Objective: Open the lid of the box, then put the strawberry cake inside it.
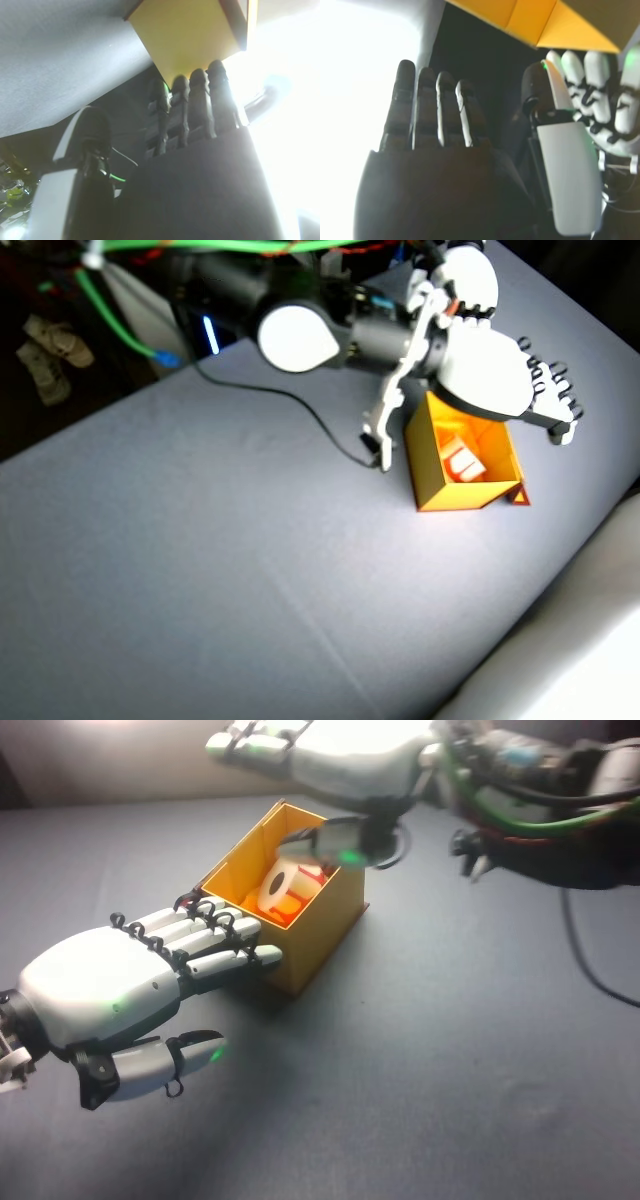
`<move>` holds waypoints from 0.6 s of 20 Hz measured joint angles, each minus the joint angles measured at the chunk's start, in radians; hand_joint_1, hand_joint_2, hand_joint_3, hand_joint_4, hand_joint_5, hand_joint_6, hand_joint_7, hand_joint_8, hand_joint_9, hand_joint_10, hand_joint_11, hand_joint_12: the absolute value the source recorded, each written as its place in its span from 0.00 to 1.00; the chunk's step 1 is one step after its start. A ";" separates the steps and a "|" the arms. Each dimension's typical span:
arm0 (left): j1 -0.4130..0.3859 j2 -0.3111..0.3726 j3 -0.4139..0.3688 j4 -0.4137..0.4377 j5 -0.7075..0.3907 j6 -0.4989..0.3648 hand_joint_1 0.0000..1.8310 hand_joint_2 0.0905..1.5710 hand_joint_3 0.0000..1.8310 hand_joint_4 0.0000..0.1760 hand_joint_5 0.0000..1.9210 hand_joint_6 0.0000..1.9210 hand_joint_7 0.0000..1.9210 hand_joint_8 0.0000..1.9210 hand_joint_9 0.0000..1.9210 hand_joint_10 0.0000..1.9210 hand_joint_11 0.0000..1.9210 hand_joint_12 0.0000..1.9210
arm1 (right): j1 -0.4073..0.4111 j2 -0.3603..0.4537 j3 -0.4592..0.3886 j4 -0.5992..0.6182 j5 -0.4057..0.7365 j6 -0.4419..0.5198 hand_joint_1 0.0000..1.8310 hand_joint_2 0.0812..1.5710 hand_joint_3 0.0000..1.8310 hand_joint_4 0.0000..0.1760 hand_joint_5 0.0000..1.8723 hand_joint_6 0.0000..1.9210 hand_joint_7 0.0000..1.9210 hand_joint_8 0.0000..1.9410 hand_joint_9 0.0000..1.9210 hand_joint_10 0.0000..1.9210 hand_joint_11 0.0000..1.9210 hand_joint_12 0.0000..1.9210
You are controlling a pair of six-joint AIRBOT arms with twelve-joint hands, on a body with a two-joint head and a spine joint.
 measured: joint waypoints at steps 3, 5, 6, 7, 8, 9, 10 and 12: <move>0.012 0.016 -0.010 -0.009 -0.016 0.000 0.23 0.93 0.00 0.22 0.12 0.02 0.05 0.00 0.03 0.01 0.00 0.21 | -0.024 0.098 -0.081 -0.003 0.064 0.000 0.23 0.82 0.00 0.06 0.00 0.00 0.01 0.00 0.01 0.00 0.00 0.18; 0.034 0.037 -0.024 -0.045 -0.034 0.012 0.24 0.93 0.00 0.11 0.13 0.02 0.03 0.01 0.02 0.01 0.02 0.02 | -0.039 0.187 -0.153 -0.021 0.108 0.000 0.19 0.85 0.00 0.00 0.00 0.00 0.00 0.00 0.02 0.01 0.00 0.19; 0.043 0.039 -0.026 -0.048 -0.039 0.014 0.24 0.92 0.00 0.13 0.14 0.02 0.04 0.01 0.04 0.01 0.00 0.15 | -0.048 0.221 -0.179 -0.022 0.142 0.000 0.19 0.86 0.00 0.05 0.00 0.00 0.00 0.00 0.00 0.00 0.00 0.28; 0.055 0.048 -0.034 -0.061 -0.048 0.016 0.23 0.92 0.00 0.16 0.14 0.02 0.05 0.01 0.04 0.02 0.00 0.26 | -0.051 0.242 -0.200 -0.021 0.171 0.000 0.16 0.87 0.00 0.08 0.00 0.00 0.00 0.00 0.00 0.00 0.00 0.39; 0.062 0.051 -0.037 -0.063 -0.057 0.022 0.22 0.92 0.00 0.19 0.14 0.01 0.05 0.00 0.03 0.01 0.00 0.27 | -0.067 0.262 -0.222 -0.017 0.196 0.000 0.16 0.87 0.00 0.01 0.00 0.00 0.00 0.00 0.00 0.00 0.00 0.46; 0.067 0.055 -0.047 -0.080 -0.077 0.030 0.21 0.93 0.00 0.18 0.14 0.01 0.05 0.00 0.03 0.01 0.00 0.27 | -0.098 0.303 -0.260 -0.031 0.228 0.000 0.17 0.88 0.00 0.08 0.00 0.00 0.00 0.00 0.00 0.00 0.00 0.33; 0.073 0.062 -0.050 -0.082 -0.089 0.031 0.18 0.94 0.00 0.17 0.14 0.01 0.04 0.00 0.03 0.01 0.00 0.24 | -0.122 0.326 -0.280 -0.033 0.248 0.001 0.10 0.88 0.00 0.18 0.00 0.00 0.00 0.00 0.00 0.00 0.00 0.09; 0.090 0.074 -0.055 -0.103 -0.116 0.035 0.20 0.94 0.00 0.21 0.12 0.00 0.04 0.00 0.03 0.00 0.00 0.16 | -0.167 0.389 -0.318 -0.029 0.270 0.001 0.12 0.89 0.00 0.28 0.00 0.00 0.00 0.00 0.00 0.00 0.00 0.00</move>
